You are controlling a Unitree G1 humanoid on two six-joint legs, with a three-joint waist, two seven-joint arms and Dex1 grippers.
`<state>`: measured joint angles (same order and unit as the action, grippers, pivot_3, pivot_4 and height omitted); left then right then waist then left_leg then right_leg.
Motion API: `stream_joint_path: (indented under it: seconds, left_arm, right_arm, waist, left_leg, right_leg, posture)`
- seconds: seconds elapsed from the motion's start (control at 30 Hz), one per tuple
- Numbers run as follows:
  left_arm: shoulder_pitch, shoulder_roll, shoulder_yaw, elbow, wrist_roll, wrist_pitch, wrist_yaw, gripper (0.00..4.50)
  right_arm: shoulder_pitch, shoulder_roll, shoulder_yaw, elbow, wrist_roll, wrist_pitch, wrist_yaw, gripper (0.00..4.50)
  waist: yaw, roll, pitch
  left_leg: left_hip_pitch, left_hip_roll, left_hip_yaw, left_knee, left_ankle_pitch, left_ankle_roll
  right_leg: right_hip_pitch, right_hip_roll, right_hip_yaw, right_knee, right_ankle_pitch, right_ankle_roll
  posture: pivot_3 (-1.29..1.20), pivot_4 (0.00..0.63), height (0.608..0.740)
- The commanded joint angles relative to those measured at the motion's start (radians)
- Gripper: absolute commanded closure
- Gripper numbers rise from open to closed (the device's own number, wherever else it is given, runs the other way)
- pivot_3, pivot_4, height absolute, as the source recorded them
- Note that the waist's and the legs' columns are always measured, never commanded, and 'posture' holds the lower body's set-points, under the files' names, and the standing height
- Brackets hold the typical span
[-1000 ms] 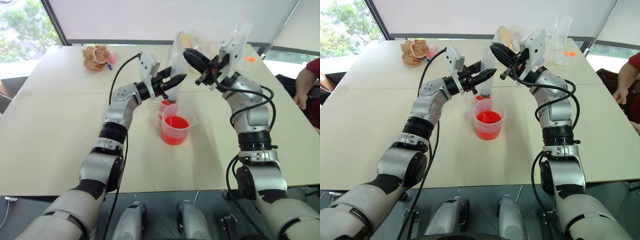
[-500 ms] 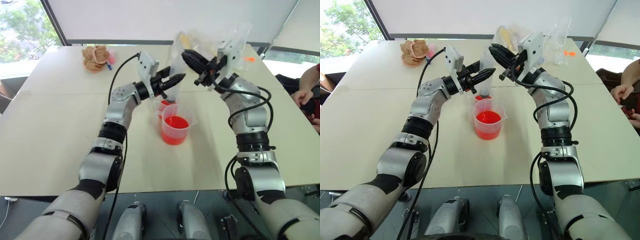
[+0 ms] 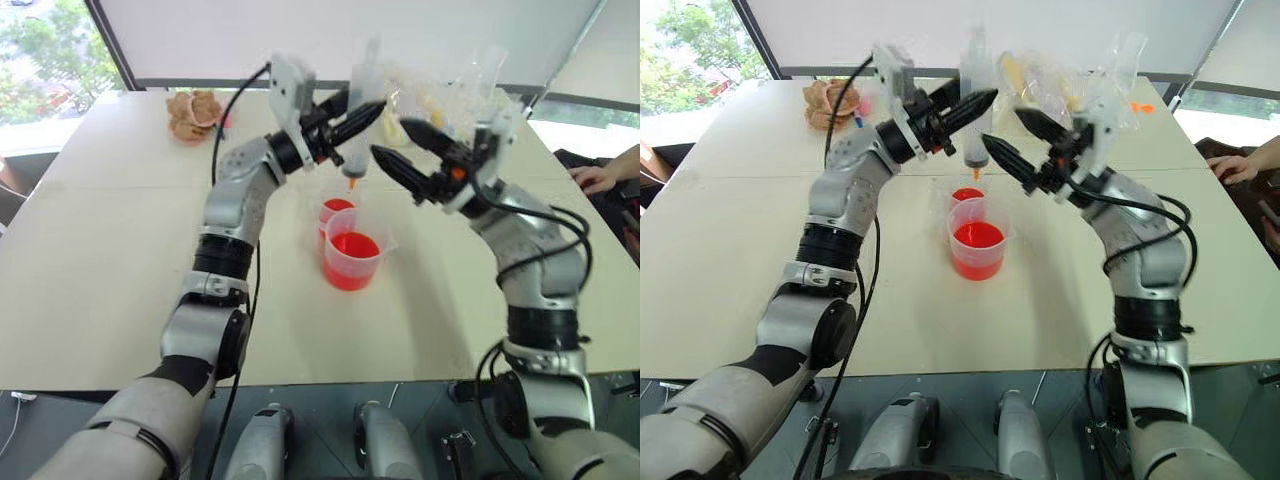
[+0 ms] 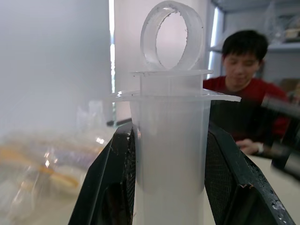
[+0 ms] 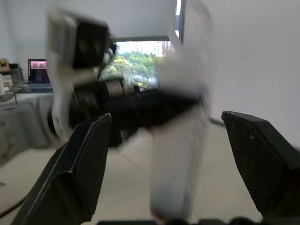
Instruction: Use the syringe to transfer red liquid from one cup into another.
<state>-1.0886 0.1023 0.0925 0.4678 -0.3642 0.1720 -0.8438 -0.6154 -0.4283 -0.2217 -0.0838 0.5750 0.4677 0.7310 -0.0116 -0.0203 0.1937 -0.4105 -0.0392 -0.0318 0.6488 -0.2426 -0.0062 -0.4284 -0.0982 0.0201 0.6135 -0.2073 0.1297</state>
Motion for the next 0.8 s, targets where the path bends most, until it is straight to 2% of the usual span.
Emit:
stream_joint_path:
  seconds: [0.03, 0.13, 0.23, 0.3, 0.4, 0.5, 0.7, 0.8]
  left_arm:
    - [-0.004, 0.017, -0.006, -0.048, -0.001, 0.025, 0.035, 3.11]
    - [-0.035, 0.042, -0.004, -0.006, 0.018, 0.086, 0.080, 3.11]
    - [-0.110, 0.087, 0.012, 0.011, 0.012, 0.237, 0.153, 3.11]
    - [-0.197, 0.137, 0.051, 0.039, -0.014, 0.428, 0.238, 3.11]
    - [-0.339, 0.255, 0.076, 0.146, -0.037, 0.840, 0.303, 3.11]
    - [-0.394, 0.339, 0.041, 0.198, -0.029, 1.059, 0.294, 3.11]
    - [-0.362, 0.445, -0.082, 0.204, 0.004, 1.283, 0.270, 3.11]
    - [-0.204, 0.462, -0.123, 0.130, -0.008, 1.354, 0.269, 3.11]
  right_arm:
    - [0.010, -0.044, -0.104, -0.117, 0.101, 0.065, -0.058, 0.60]
    - [0.039, -0.079, -0.135, -0.168, 0.138, 0.110, -0.085, 0.60]
    - [0.058, -0.140, -0.163, -0.222, 0.178, 0.166, -0.100, 0.60]
    - [0.073, -0.196, -0.177, -0.256, 0.212, 0.213, -0.095, 0.60]
    - [0.090, -0.269, -0.179, -0.320, 0.303, 0.287, -0.054, 0.60]
    - [0.108, -0.320, -0.139, -0.385, 0.371, 0.331, 0.004, 0.60]
    - [0.137, -0.372, -0.020, -0.487, 0.453, 0.386, 0.109, 0.60]
    - [0.162, -0.364, 0.120, -0.496, 0.353, 0.347, 0.152, 0.60]
  waist:
    - [-0.004, 0.000, 0.000]
    - [-0.005, 0.001, 0.000]
    - [-0.003, 0.000, 0.000]
    - [-0.001, 0.000, 0.001]
    - [-0.004, -0.001, 0.001]
    - [-0.008, 0.000, 0.001]
    - [-0.007, 0.000, 0.001]
    - [-0.007, 0.000, 0.001]
  left_leg:
    - [0.001, 0.000, 0.000, 0.000, 0.000, 0.000]
    - [0.002, 0.000, 0.000, 0.000, 0.000, 0.000]
    - [0.002, 0.000, 0.000, 0.000, 0.000, 0.000]
    - [0.000, 0.000, 0.000, 0.001, 0.000, 0.000]
    - [-0.001, 0.000, 0.000, 0.001, 0.000, 0.000]
    - [0.002, 0.000, 0.000, -0.001, -0.001, 0.002]
    - [0.002, 0.000, 0.000, 0.000, -0.001, 0.002]
    - [0.002, 0.001, -0.001, 0.000, -0.001, 0.001]
  right_leg:
    - [0.000, 0.000, 0.001, 0.000, 0.000, 0.000]
    - [0.000, 0.001, 0.001, 0.001, 0.000, 0.000]
    - [0.000, 0.001, 0.001, 0.001, 0.000, 0.000]
    - [0.000, 0.001, 0.001, 0.001, 0.000, 0.000]
    - [0.000, 0.001, 0.000, 0.000, 0.000, 0.001]
    - [0.000, 0.001, 0.000, 0.000, -0.001, 0.002]
    - [0.001, 0.001, 0.000, 0.002, -0.001, 0.002]
    - [0.000, 0.001, 0.001, 0.001, -0.001, 0.002]
  posture:
    - [0.00, 0.150, 0.737]
    - [0.00, 0.150, 0.737]
    - [0.00, 0.150, 0.737]
    - [0.00, 0.150, 0.737]
    - [0.00, 0.150, 0.737]
    - [0.00, 0.150, 0.737]
    - [0.00, 0.150, 0.737]
    - [0.00, 0.150, 0.737]
